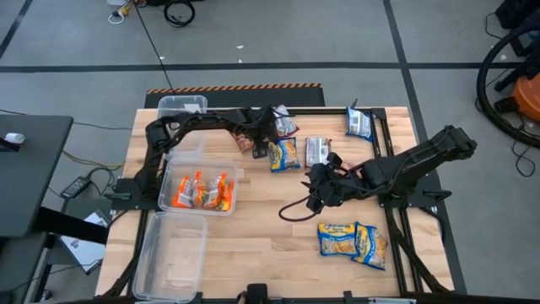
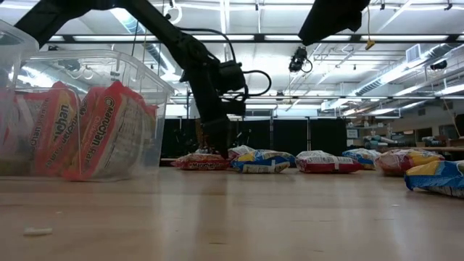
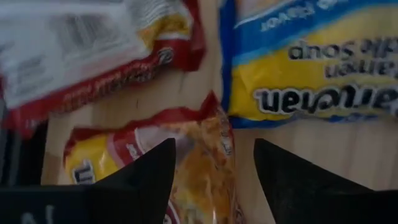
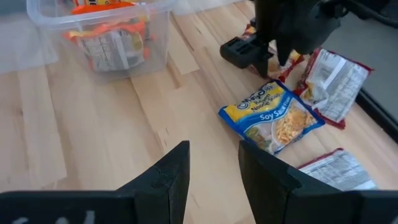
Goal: Sort Maruchan noodles
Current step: Put the red noodle pack into the top transparent bin
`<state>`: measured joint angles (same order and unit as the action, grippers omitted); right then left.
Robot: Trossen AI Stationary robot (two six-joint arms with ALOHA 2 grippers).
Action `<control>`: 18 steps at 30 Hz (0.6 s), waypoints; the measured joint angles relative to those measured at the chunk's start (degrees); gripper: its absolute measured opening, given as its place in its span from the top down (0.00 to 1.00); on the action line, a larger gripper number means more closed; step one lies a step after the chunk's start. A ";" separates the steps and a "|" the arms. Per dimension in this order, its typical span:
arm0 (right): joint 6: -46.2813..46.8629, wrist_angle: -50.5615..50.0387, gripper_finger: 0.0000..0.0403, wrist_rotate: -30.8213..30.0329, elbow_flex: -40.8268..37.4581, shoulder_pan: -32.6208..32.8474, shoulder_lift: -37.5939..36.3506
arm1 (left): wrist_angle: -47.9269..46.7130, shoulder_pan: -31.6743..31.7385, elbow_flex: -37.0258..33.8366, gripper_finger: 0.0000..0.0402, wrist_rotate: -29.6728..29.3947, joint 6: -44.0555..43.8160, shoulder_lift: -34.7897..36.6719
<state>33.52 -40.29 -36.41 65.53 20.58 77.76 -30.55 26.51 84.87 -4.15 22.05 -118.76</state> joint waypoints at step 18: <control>-0.12 8.36 0.64 4.96 -5.96 0.35 -0.02 | 1.90 -0.85 0.07 0.60 -4.80 11.64 -2.79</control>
<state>33.40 -31.94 -31.44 59.57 20.93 77.73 -28.65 25.66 84.93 -8.95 33.69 -121.55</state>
